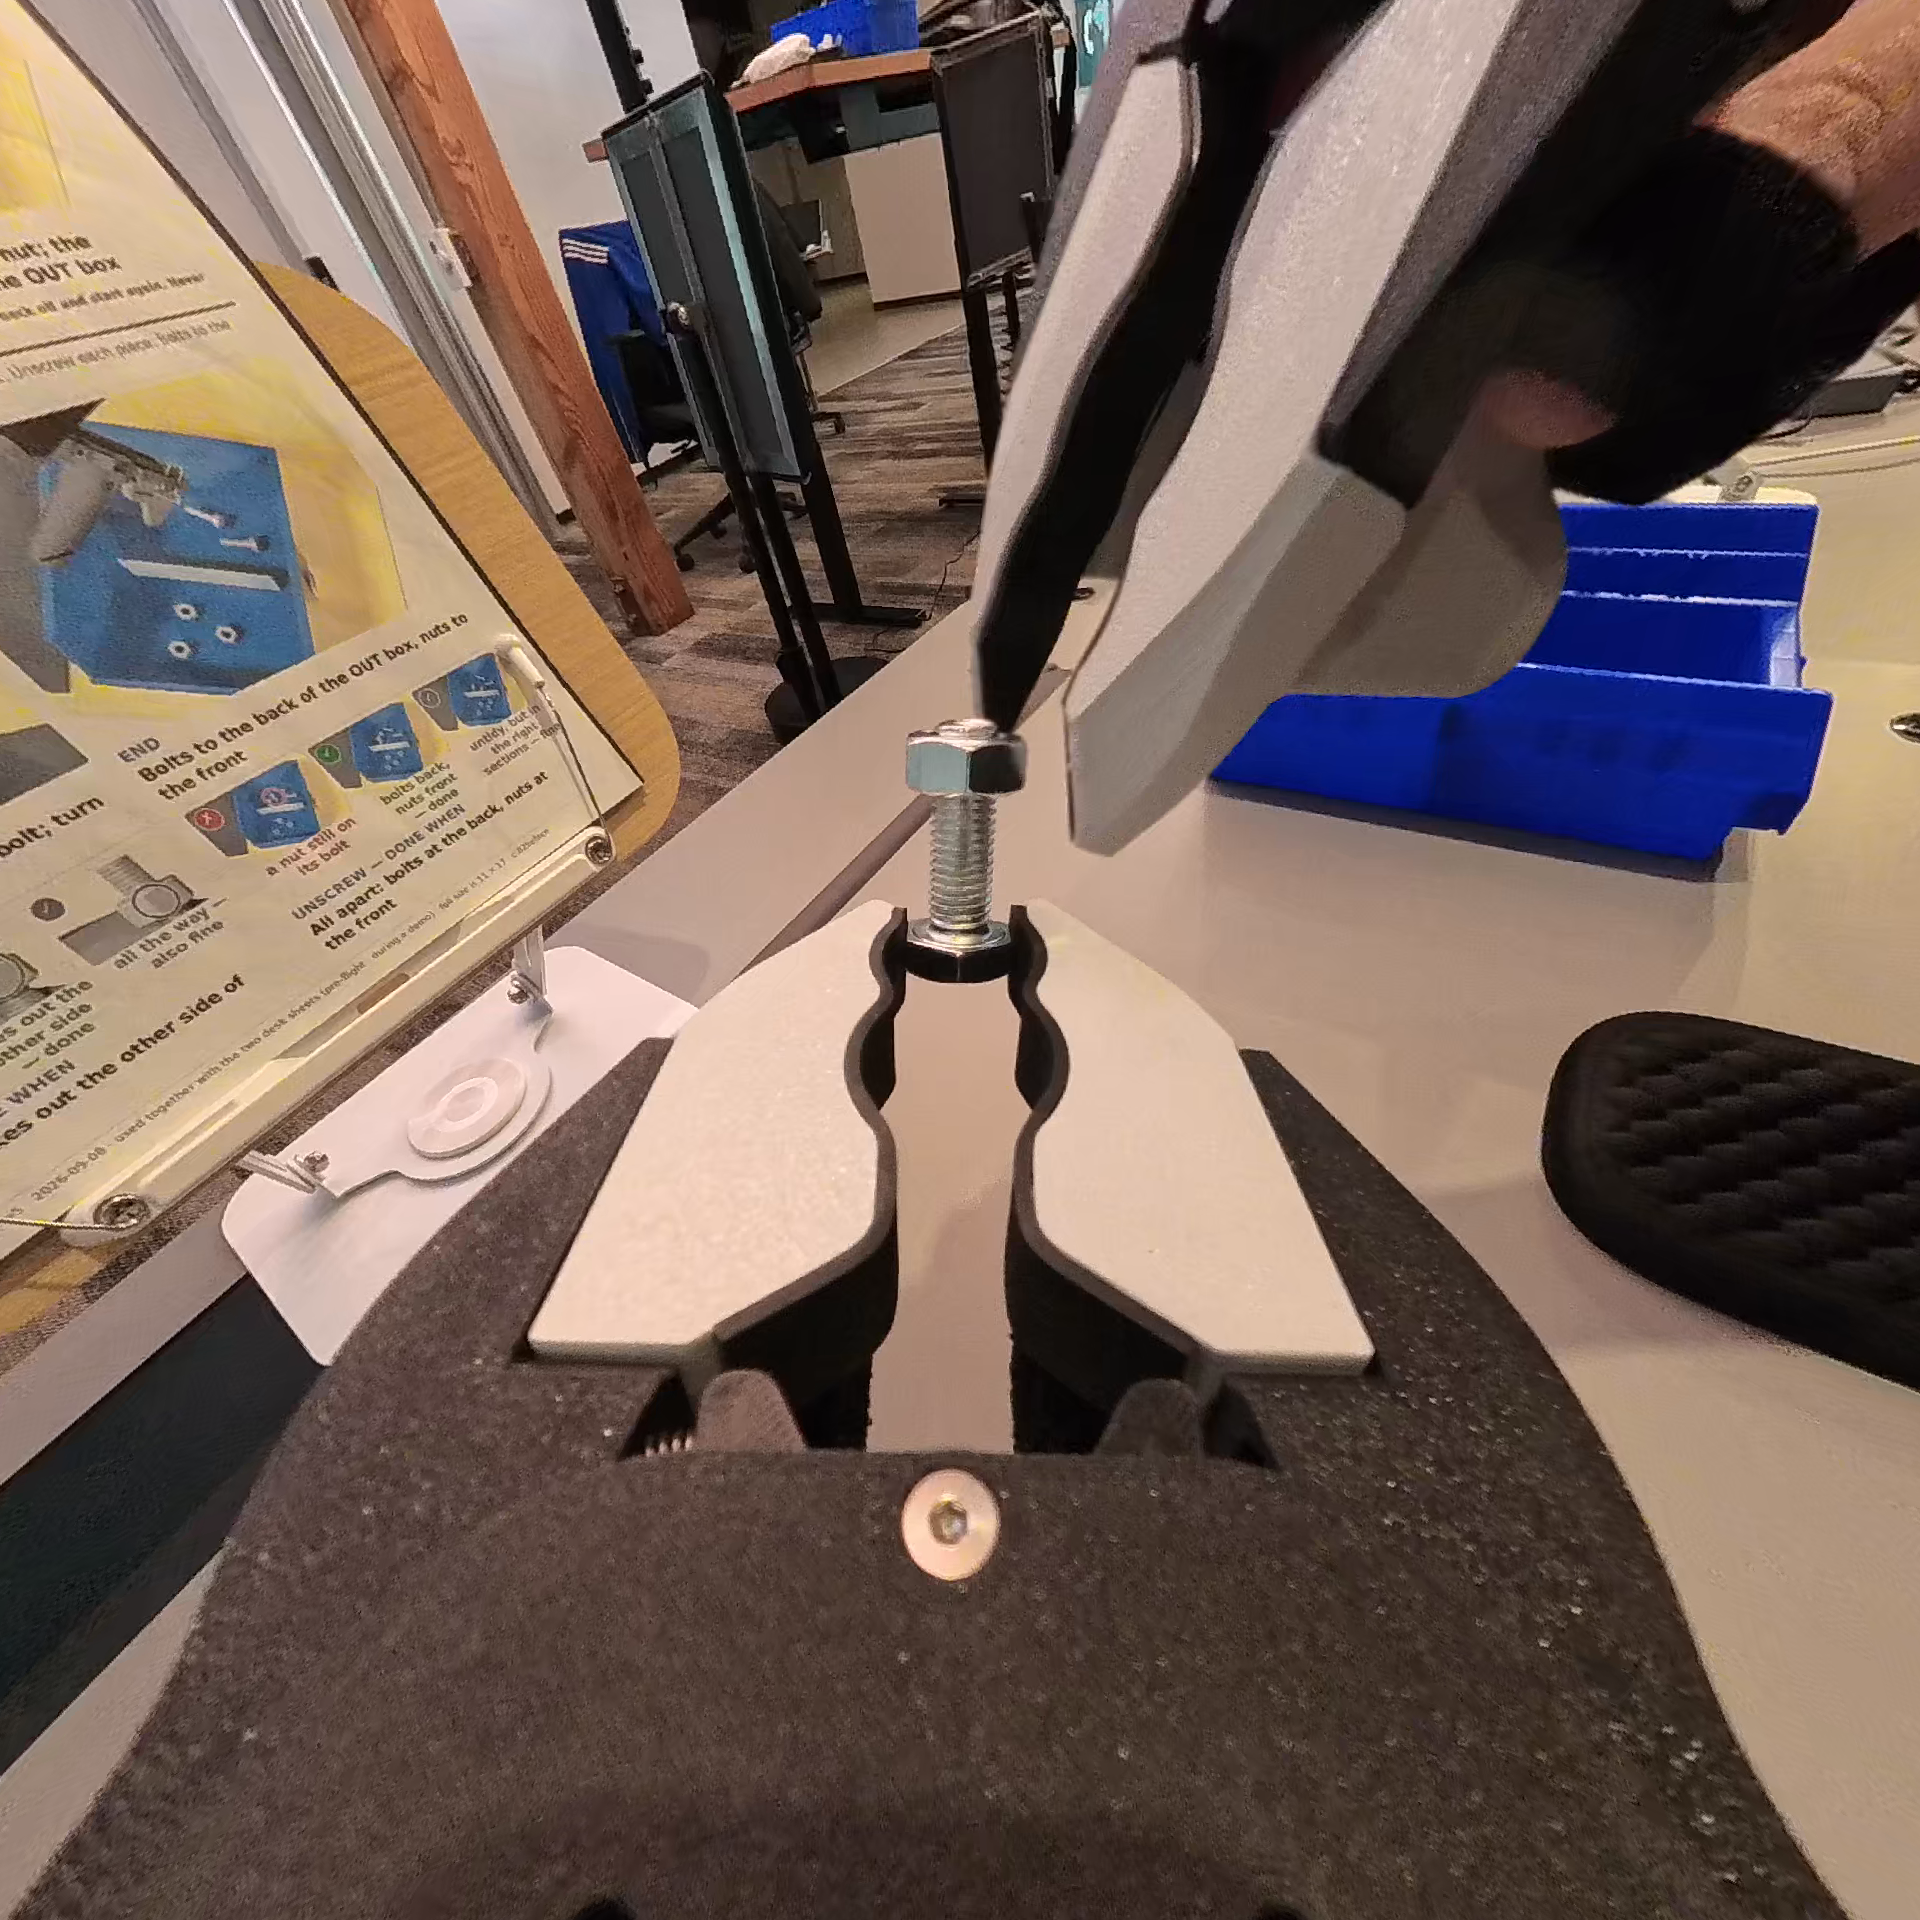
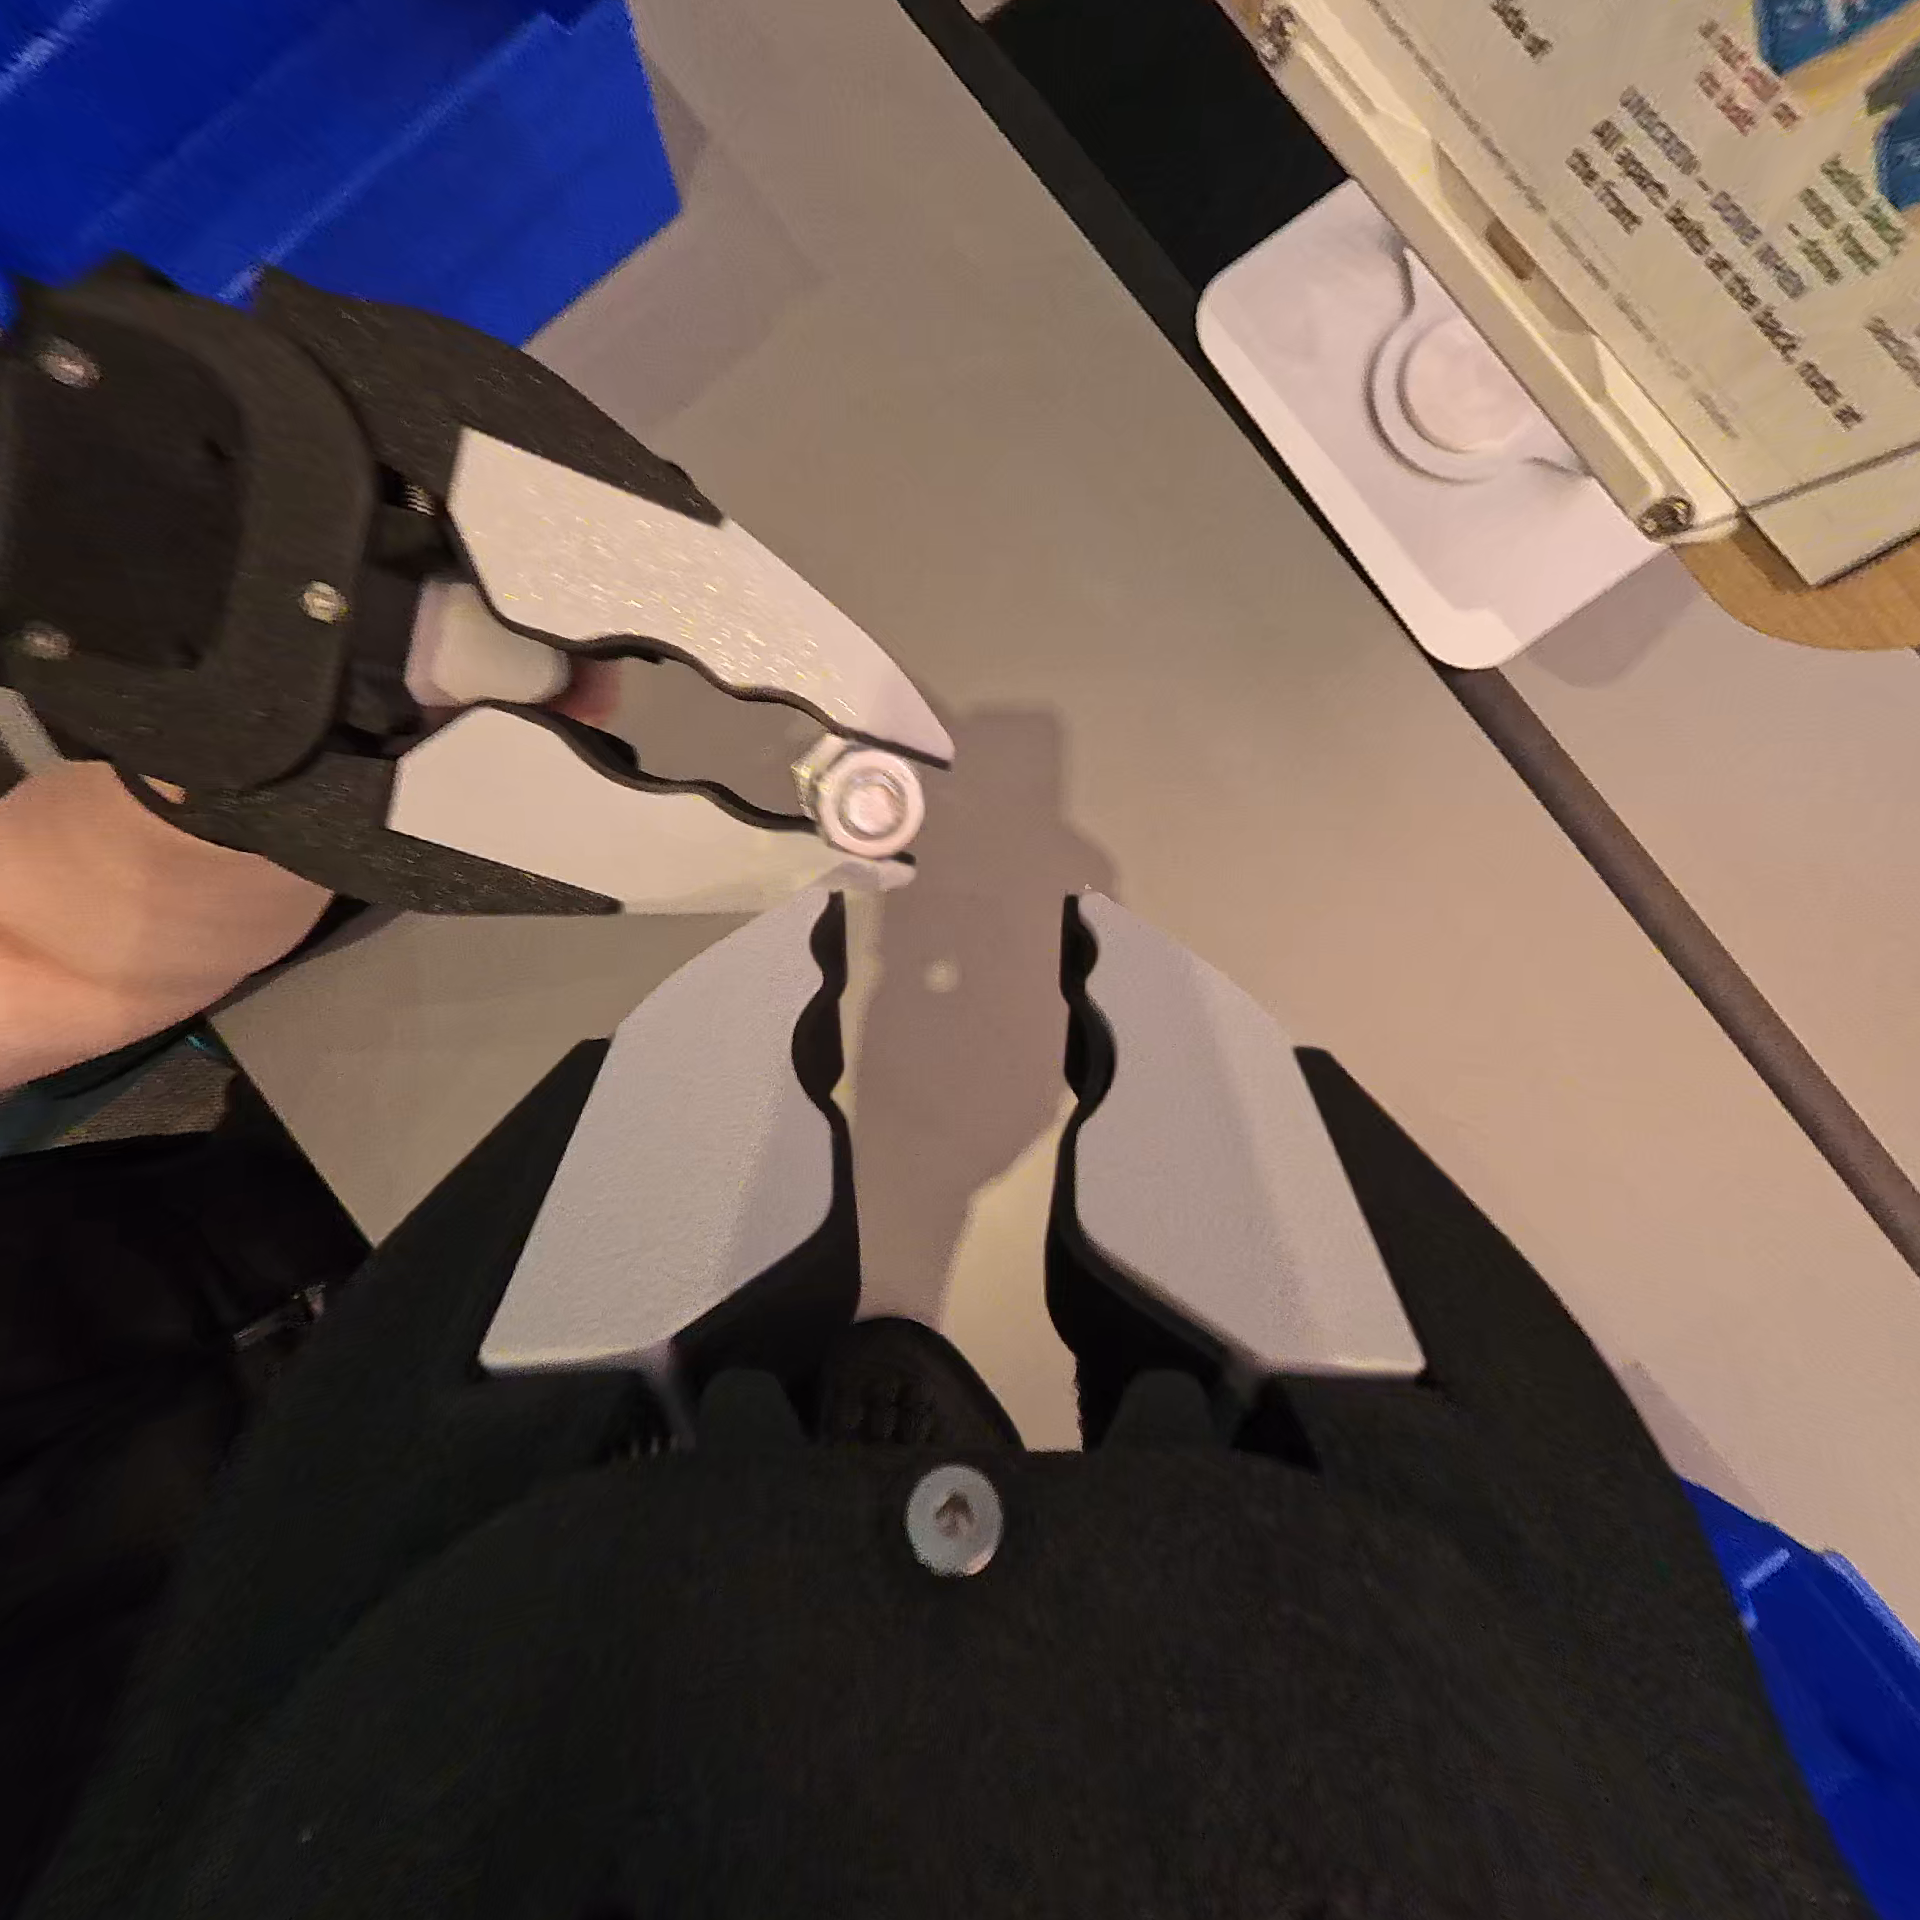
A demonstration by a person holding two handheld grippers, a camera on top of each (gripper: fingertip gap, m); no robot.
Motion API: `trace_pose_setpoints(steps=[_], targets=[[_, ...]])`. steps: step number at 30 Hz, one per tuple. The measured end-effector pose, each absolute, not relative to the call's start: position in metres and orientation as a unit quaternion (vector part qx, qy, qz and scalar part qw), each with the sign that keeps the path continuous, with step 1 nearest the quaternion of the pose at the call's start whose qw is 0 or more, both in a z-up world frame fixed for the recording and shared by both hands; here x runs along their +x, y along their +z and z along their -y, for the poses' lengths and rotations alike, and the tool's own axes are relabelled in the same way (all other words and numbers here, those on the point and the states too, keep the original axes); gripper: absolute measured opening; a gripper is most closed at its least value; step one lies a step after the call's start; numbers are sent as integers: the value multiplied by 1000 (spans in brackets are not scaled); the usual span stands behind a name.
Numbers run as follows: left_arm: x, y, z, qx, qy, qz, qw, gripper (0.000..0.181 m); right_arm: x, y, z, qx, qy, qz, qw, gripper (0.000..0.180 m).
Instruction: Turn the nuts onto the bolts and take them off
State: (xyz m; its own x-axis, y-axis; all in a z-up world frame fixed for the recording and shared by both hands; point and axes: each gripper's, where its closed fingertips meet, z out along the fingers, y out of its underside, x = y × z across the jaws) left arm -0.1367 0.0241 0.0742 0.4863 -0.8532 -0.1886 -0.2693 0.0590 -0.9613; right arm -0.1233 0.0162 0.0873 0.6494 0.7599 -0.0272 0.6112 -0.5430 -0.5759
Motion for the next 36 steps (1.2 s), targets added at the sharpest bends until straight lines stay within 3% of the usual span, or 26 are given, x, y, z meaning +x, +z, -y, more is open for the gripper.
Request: trace_pose_setpoints(steps=[36], targets=[[-137,87,-23,-617,-369,-386,578,18,-140,112,-20,-855,100,425,279,37]])
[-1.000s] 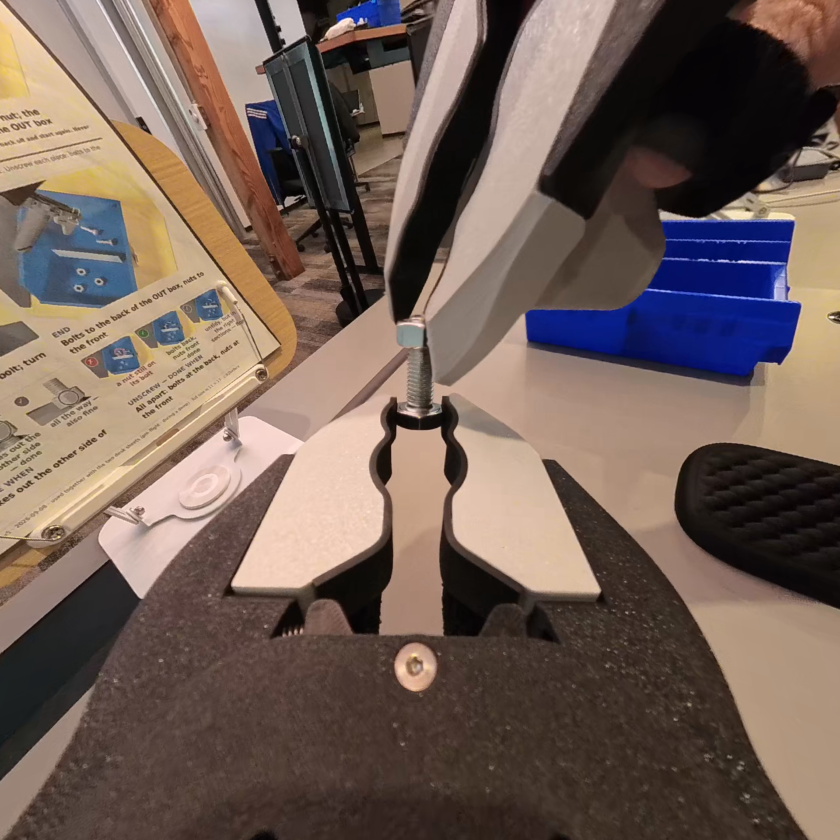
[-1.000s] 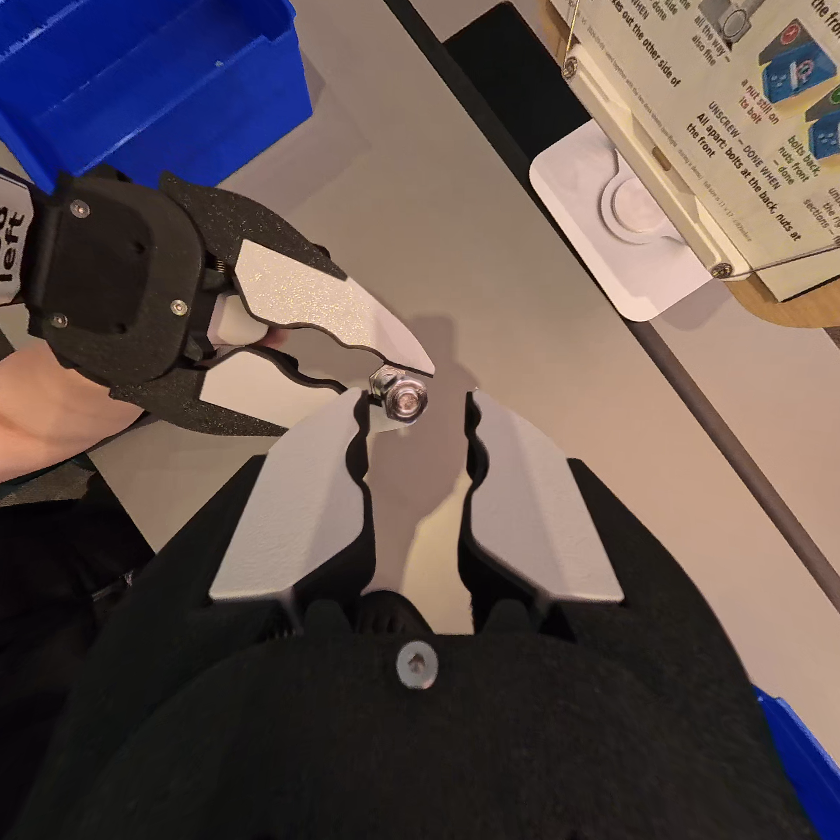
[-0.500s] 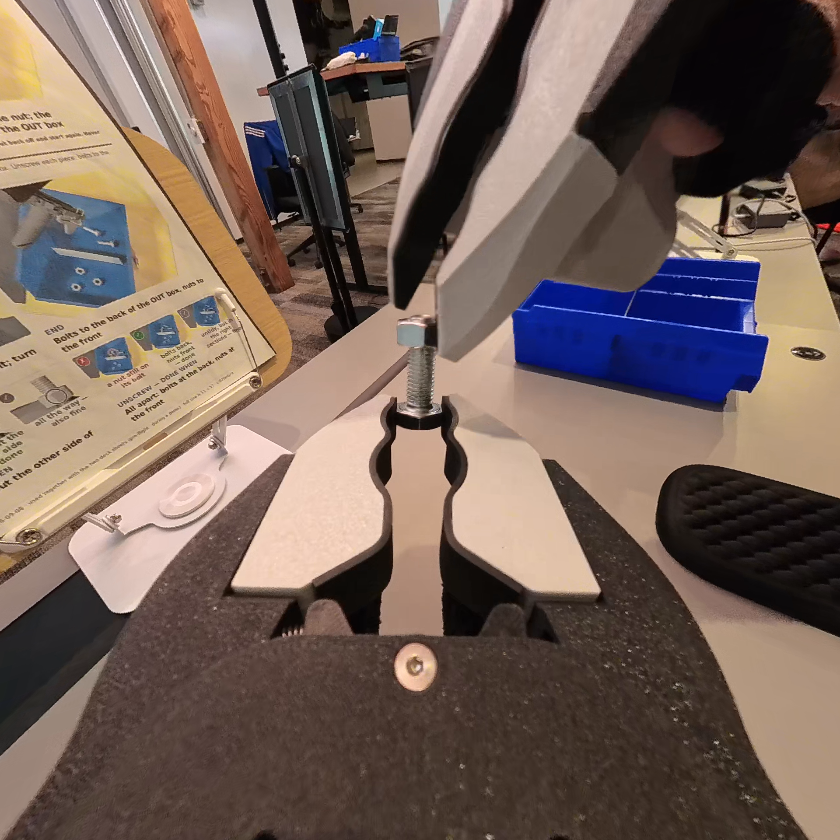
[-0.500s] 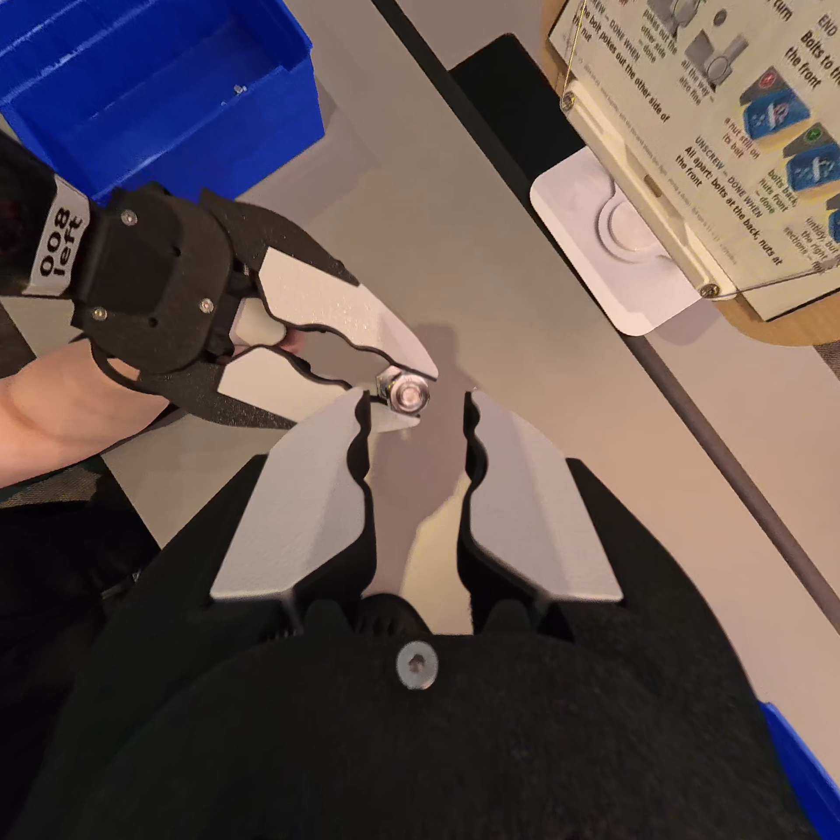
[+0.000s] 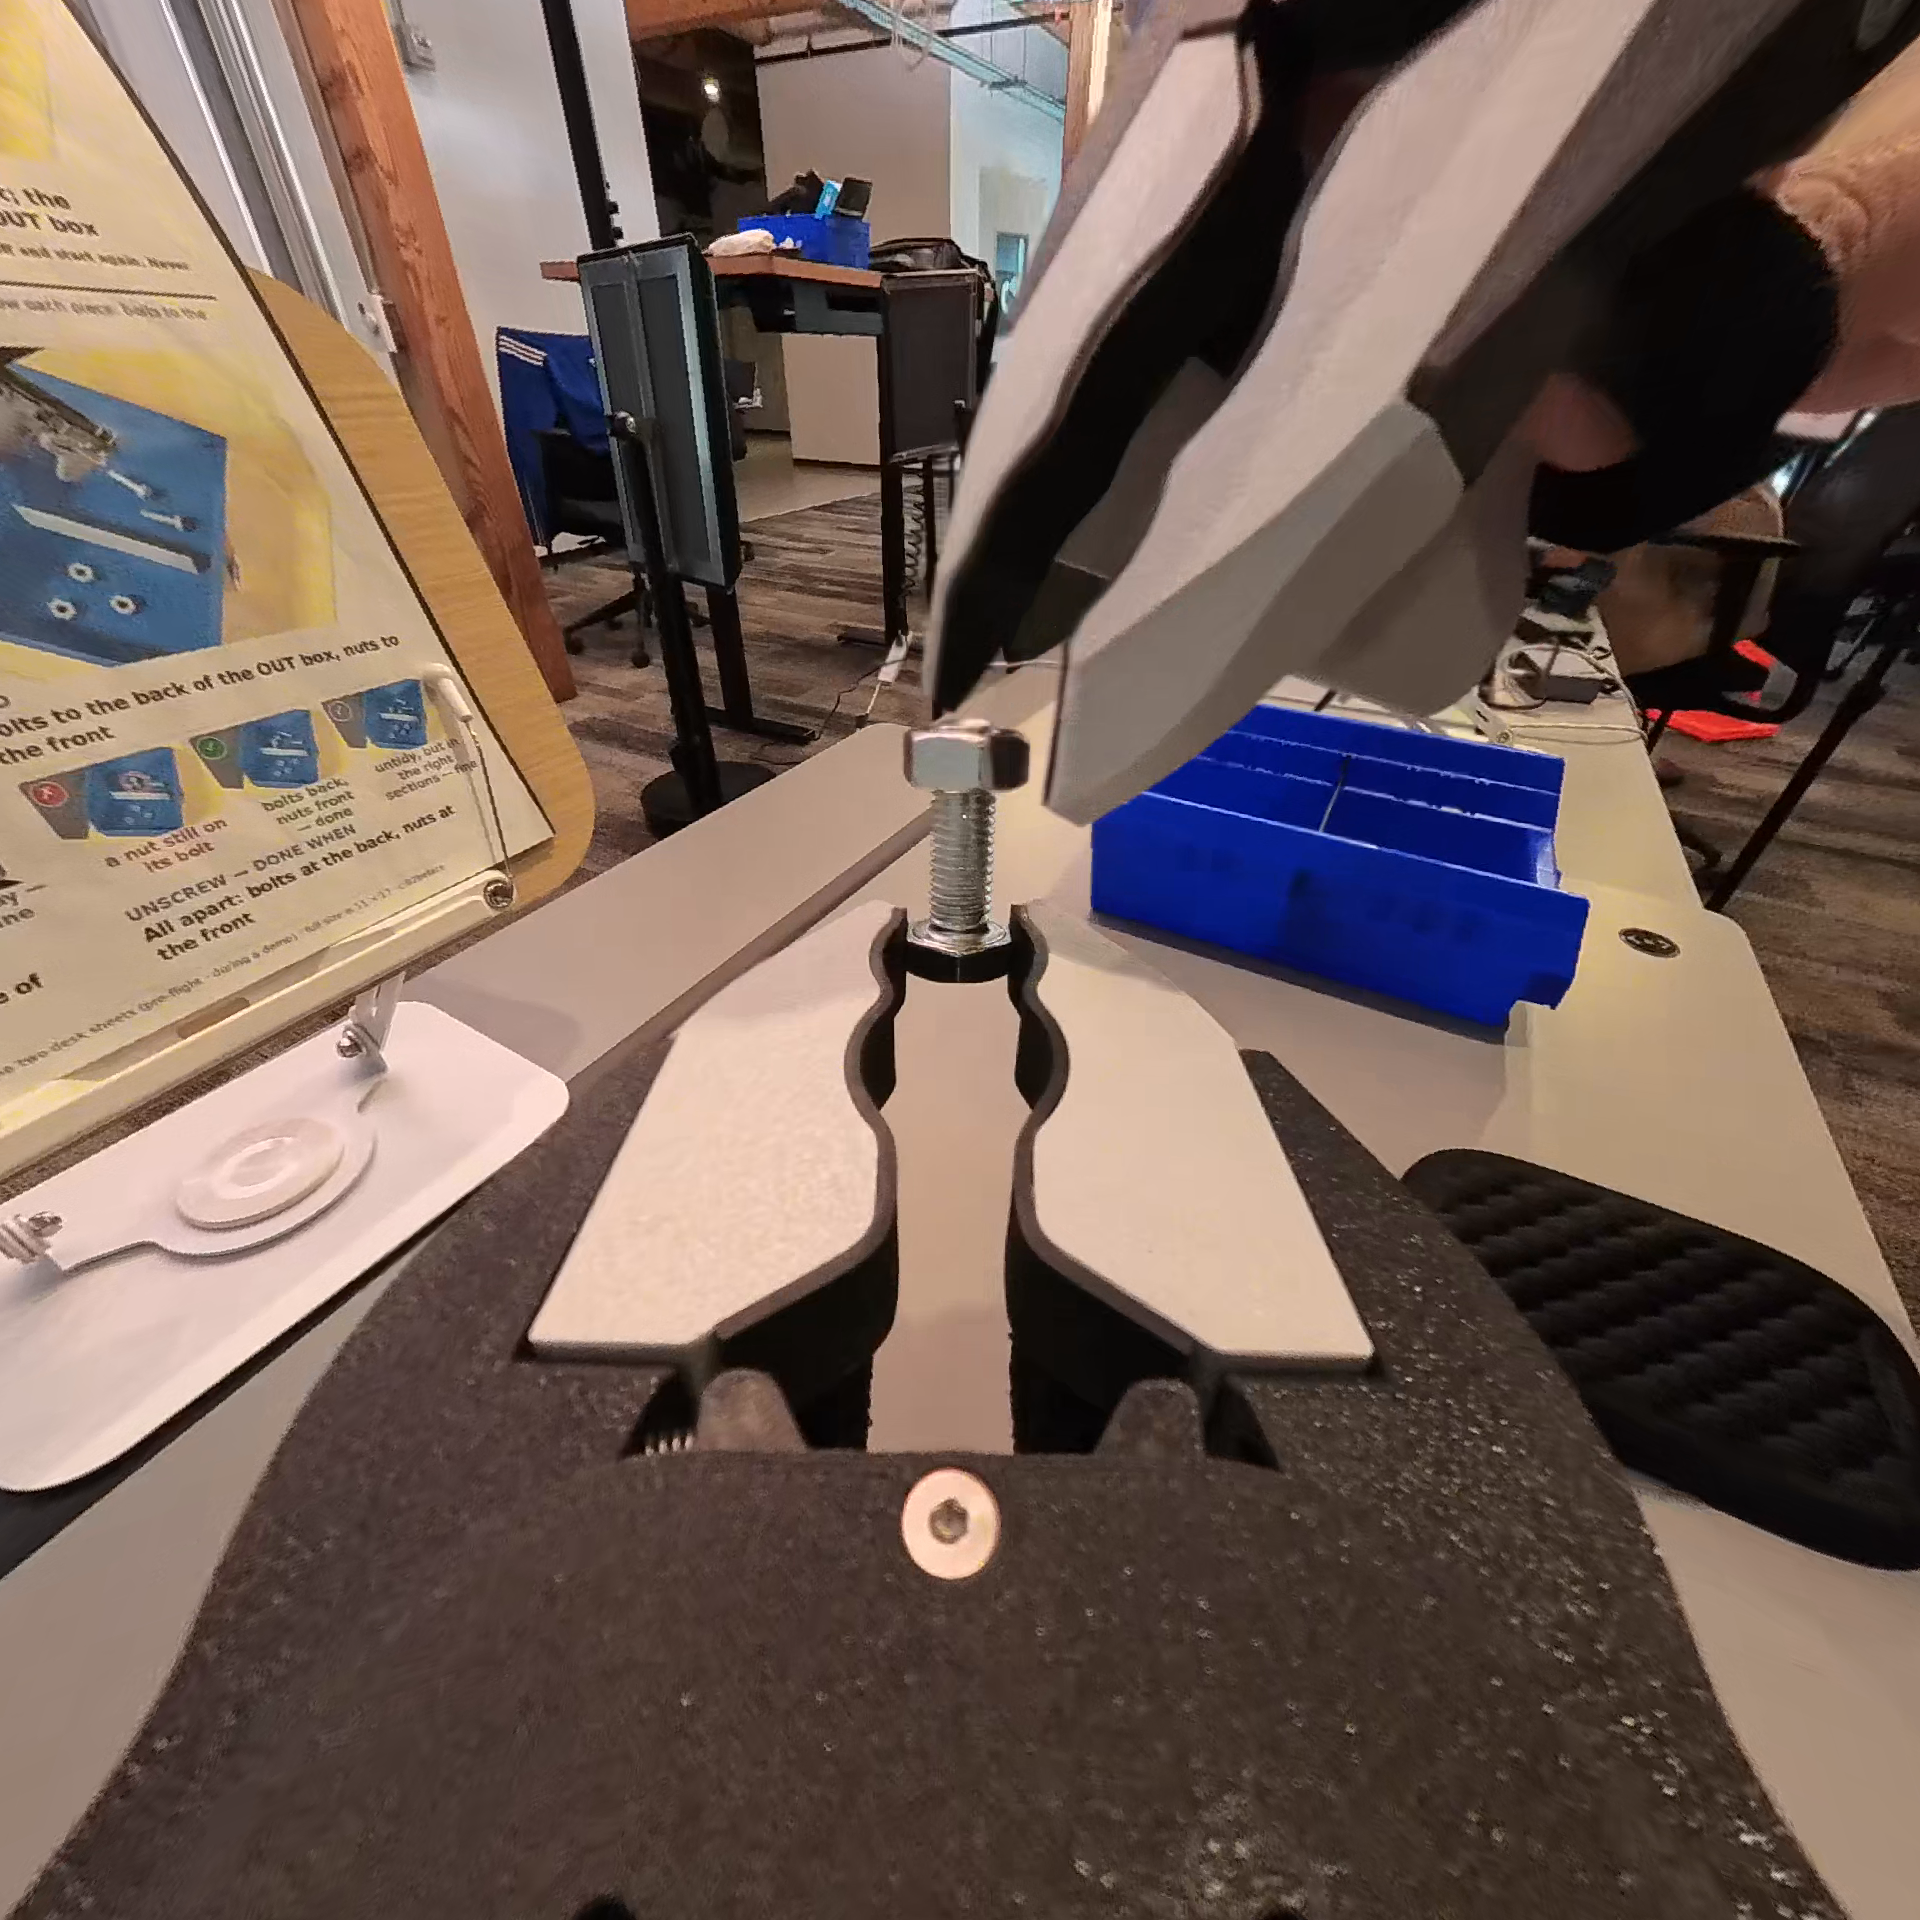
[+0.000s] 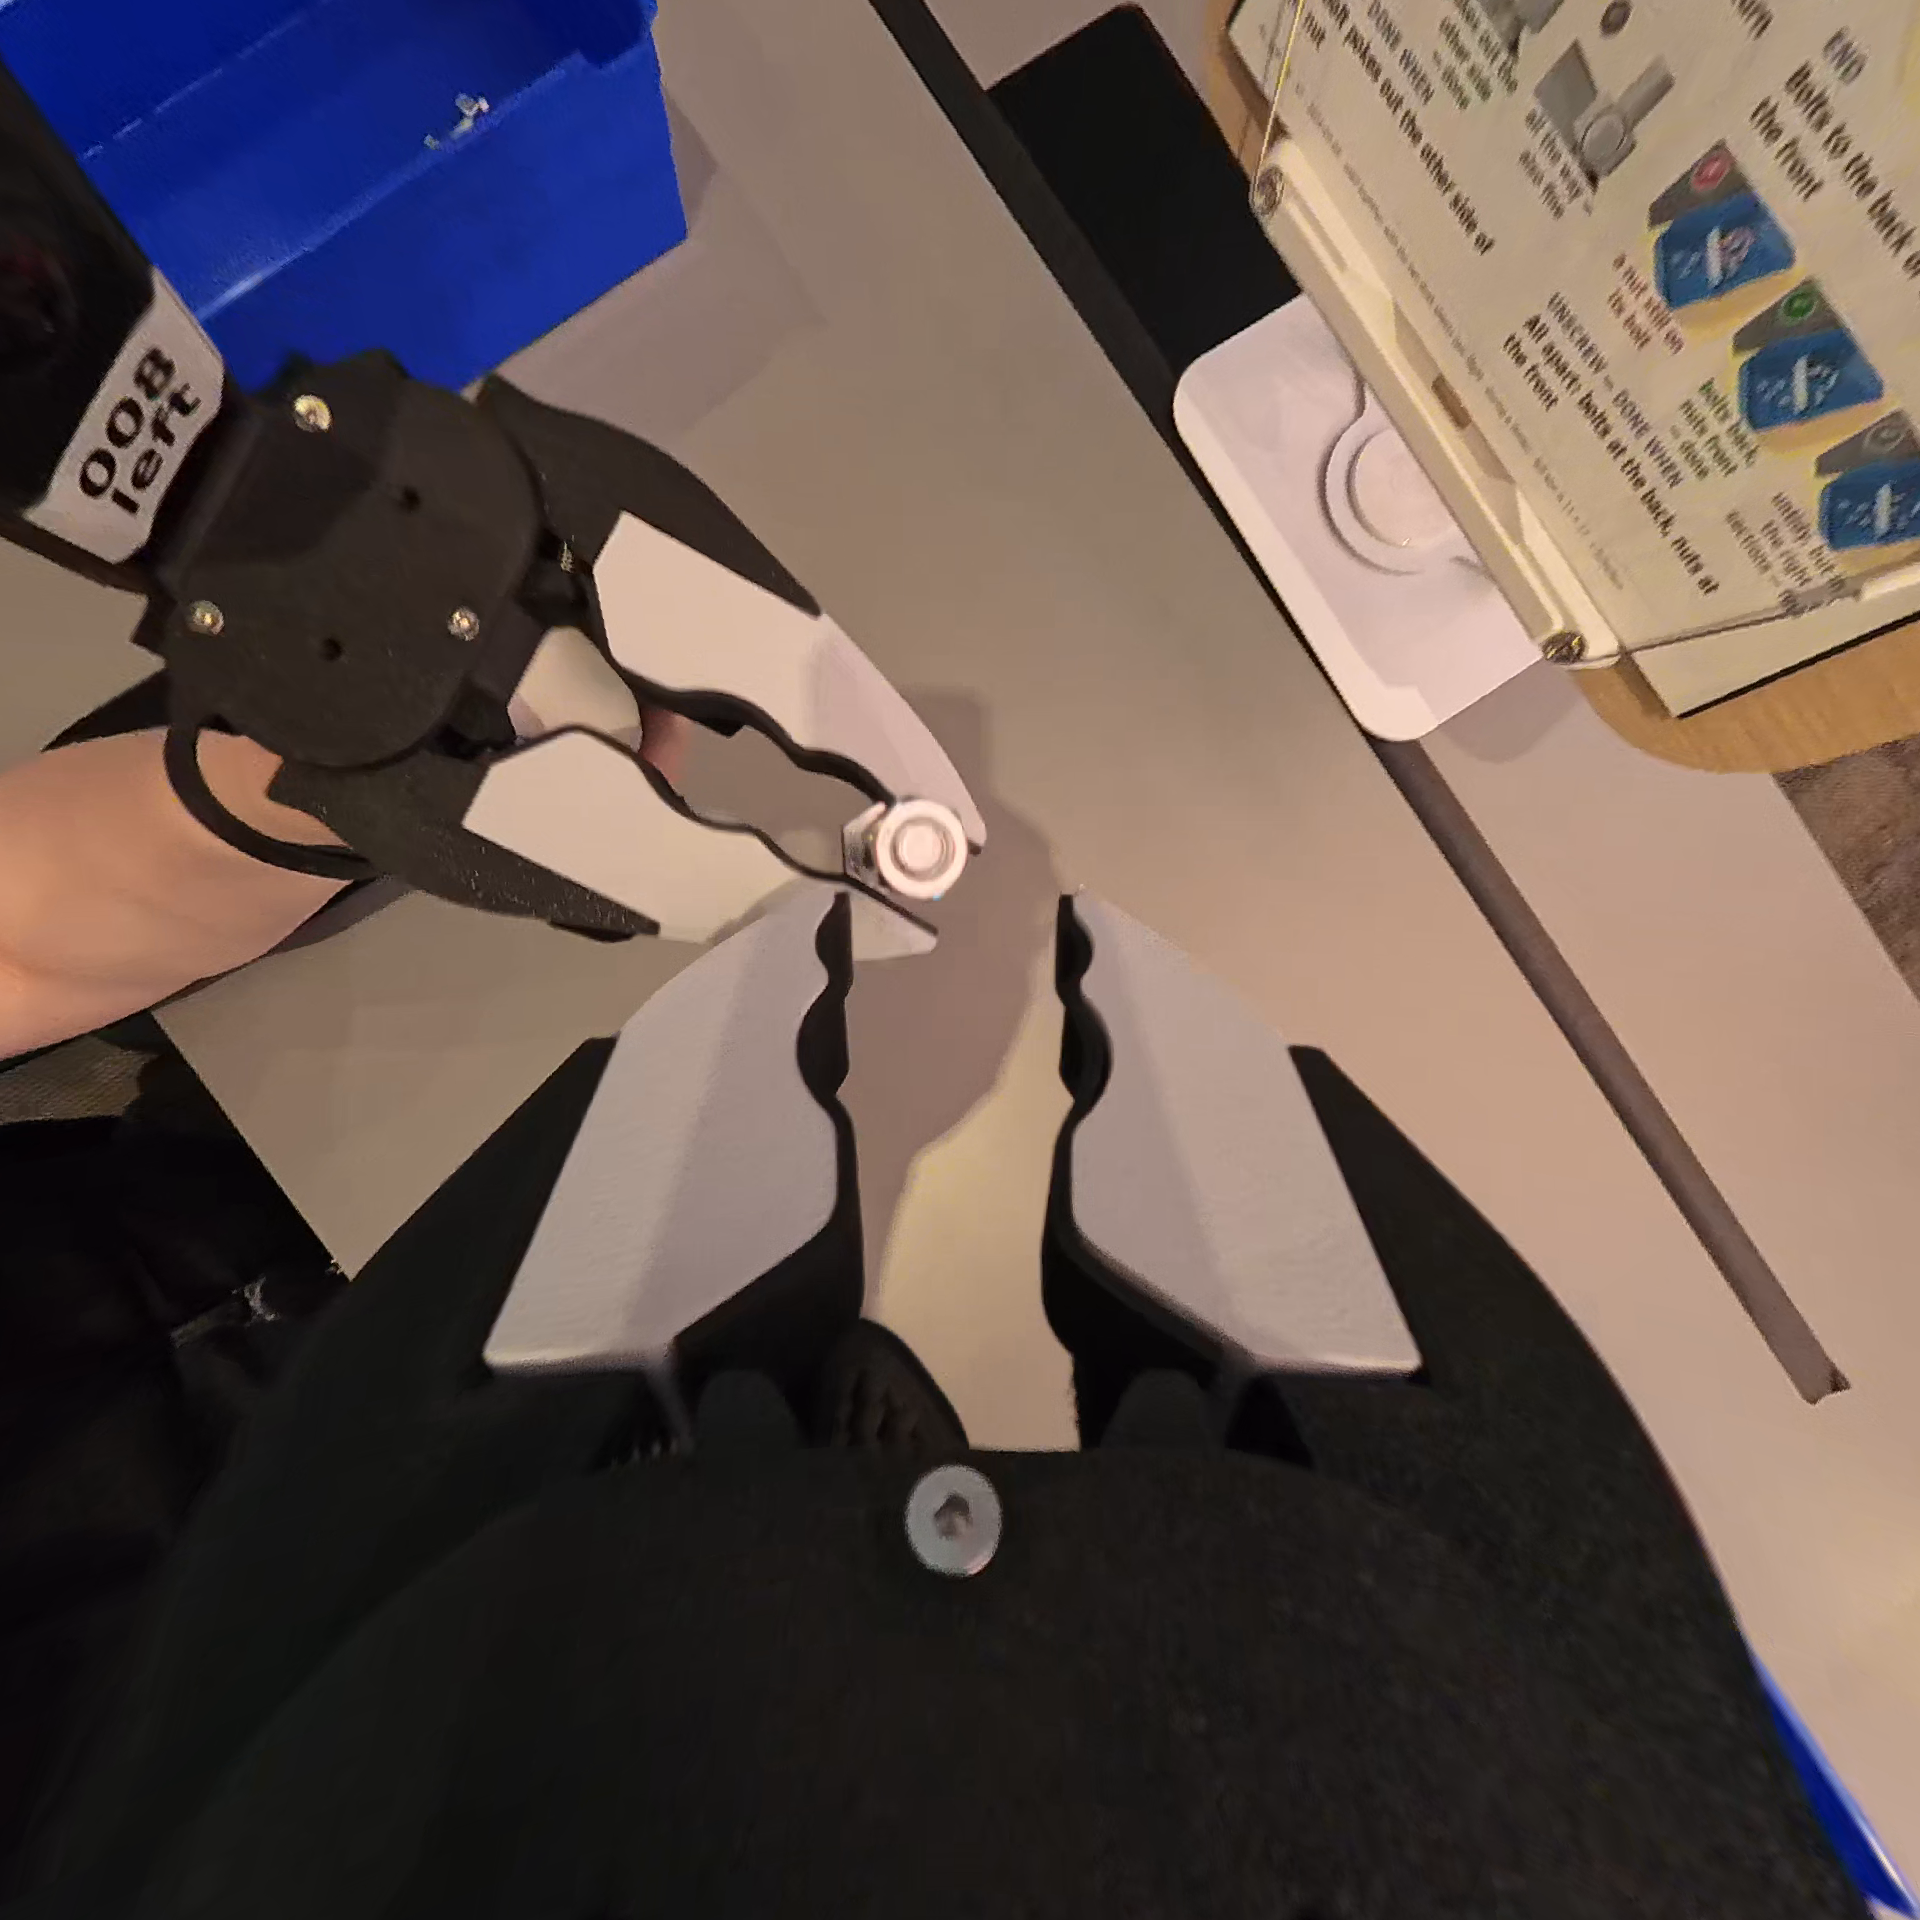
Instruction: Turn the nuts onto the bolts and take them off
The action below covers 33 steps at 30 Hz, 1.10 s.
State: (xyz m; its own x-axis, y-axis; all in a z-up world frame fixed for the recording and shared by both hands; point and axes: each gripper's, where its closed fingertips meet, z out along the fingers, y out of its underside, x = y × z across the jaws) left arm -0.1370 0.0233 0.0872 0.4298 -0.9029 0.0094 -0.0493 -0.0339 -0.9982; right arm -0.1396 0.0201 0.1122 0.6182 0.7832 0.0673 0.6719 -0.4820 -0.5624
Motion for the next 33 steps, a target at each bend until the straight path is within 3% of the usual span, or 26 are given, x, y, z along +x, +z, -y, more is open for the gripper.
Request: trace_pose_setpoints(steps=[26,33], targets=[[-142,100,-20,-596,-405,-368,587,18,-152,116,-9,-885,116,413,181,32],[-138,98,-16,-595,-404,-381,581,18,-157,115,-12,-880,111,423,185,20]])
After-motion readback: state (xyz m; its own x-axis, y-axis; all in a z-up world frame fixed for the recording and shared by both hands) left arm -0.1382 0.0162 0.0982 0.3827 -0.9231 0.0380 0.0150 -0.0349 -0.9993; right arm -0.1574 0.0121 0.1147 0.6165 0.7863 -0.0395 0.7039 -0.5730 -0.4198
